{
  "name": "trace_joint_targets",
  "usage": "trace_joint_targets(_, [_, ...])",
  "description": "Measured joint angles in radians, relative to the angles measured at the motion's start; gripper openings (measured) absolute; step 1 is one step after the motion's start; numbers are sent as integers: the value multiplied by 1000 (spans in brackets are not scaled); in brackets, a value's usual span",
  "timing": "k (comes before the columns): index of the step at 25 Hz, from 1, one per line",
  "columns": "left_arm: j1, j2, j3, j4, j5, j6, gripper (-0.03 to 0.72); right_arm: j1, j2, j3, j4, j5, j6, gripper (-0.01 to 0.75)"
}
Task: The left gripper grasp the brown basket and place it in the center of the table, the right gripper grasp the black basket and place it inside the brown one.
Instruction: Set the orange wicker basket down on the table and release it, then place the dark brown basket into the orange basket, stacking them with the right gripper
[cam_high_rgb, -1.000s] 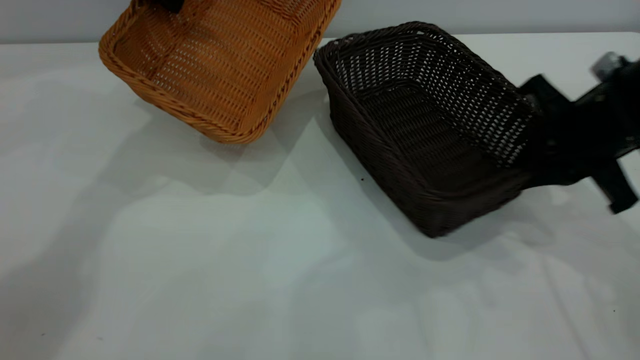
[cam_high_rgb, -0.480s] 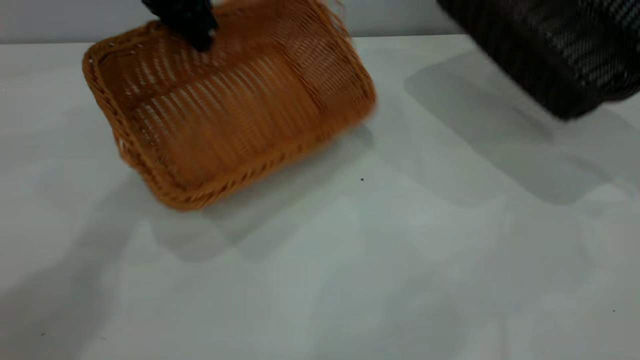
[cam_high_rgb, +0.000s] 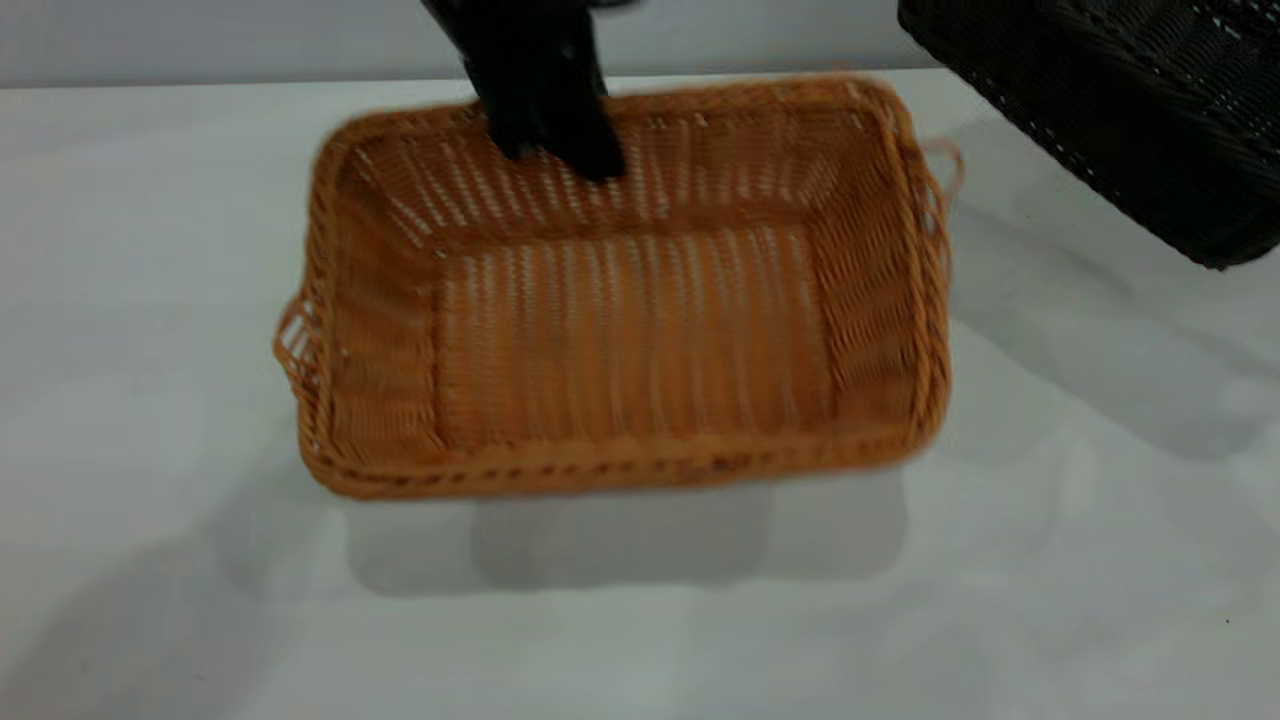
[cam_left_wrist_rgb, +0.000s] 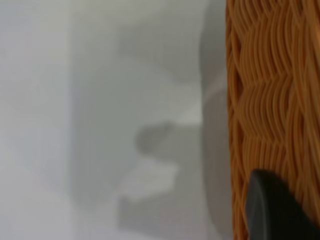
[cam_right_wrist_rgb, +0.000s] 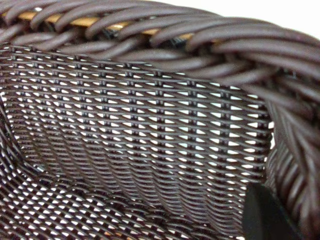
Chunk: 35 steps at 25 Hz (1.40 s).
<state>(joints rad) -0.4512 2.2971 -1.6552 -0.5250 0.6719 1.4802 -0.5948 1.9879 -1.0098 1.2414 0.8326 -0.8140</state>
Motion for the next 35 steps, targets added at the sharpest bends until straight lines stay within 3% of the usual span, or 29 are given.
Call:
trace_joint_targets(9, [-32,49,0,-2,2,21,116,0,0,0,-33,33,1,74])
trace_joint_targets(17, [-32,49,0,-7,1,21,423,0,0,0,-33,59,1,74])
trace_joint_targets(21, [-32,49,0,-7,-34,16,515,0,0,-3,-34,92,-1,74])
trace_joint_targets(28, [-10,24,0,-10,-170,-240,533,7,0,-10,-34,134,10,74])
trace_joint_targets(31, [45,-19,0,-13,-182,-364,533,39,-2,-10,-37,133,30,74])
trace_joint_targets(35, [156,-66,0,-14,-175,-514,534,137,-35,-10,-60,131,70,74])
